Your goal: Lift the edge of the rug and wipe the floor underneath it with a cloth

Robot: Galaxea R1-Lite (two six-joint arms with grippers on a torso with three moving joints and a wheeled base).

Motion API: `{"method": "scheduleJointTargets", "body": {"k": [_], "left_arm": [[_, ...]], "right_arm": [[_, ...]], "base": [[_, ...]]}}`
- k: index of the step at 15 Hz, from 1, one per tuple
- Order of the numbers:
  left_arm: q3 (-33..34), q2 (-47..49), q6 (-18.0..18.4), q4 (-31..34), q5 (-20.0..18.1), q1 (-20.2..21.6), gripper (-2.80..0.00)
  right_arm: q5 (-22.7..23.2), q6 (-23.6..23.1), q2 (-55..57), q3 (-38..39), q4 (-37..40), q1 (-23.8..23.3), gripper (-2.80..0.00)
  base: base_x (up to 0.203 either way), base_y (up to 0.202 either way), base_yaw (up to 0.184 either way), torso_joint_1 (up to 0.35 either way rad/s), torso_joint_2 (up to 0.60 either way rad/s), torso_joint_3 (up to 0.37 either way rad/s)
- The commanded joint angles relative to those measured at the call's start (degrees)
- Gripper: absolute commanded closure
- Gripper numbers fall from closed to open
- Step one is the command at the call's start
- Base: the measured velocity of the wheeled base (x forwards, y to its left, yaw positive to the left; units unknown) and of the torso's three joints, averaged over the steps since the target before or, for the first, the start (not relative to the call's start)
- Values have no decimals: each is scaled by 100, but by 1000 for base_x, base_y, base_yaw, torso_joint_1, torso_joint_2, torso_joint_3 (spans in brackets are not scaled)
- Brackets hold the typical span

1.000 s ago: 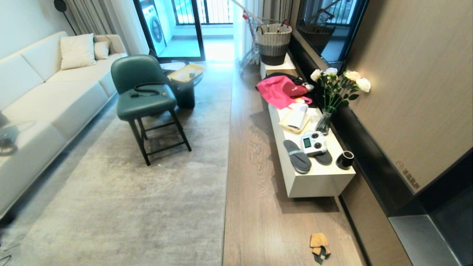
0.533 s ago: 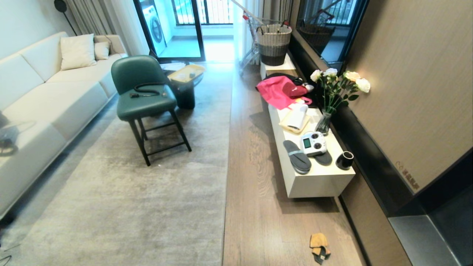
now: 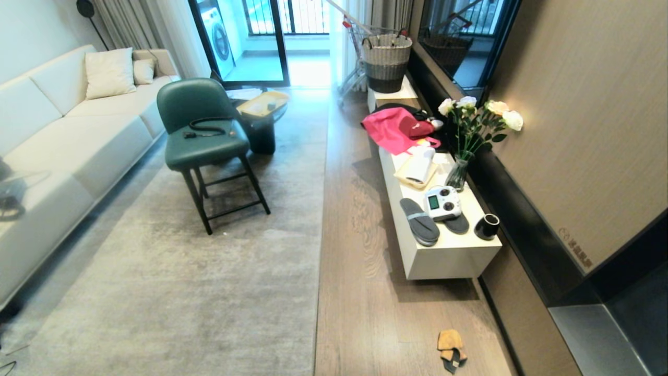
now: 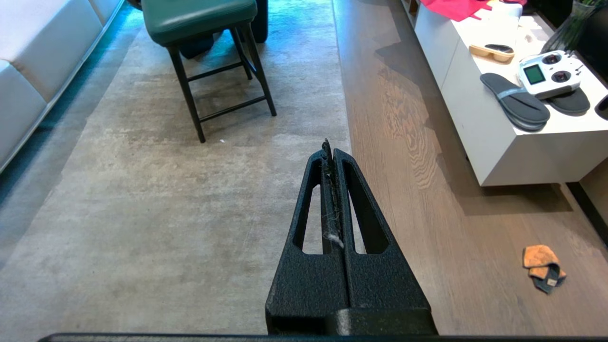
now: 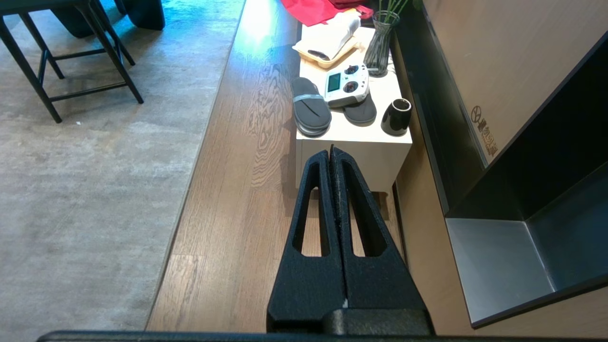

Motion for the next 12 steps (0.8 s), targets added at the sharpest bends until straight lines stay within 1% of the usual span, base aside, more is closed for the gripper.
{"method": "scheduleJointTargets", "body": {"k": [1, 6, 9, 12], "left_arm": [[2, 0, 0, -1, 0, 0, 0], [0, 0, 0, -1, 0, 0, 0], [-4, 0, 0, -1, 0, 0, 0], [-4, 0, 0, -1, 0, 0, 0]], "right_arm": [[3, -5, 7, 0, 0, 1, 0], [3, -5, 7, 0, 0, 1, 0], [-76, 136, 7, 0, -6, 1, 0], [-85, 162, 7, 0, -9, 1, 0]], "base": [[0, 0, 0, 0, 0, 0], [0, 0, 0, 0, 0, 0], [0, 0, 0, 0, 0, 0], [0, 0, 0, 0, 0, 0]]}}
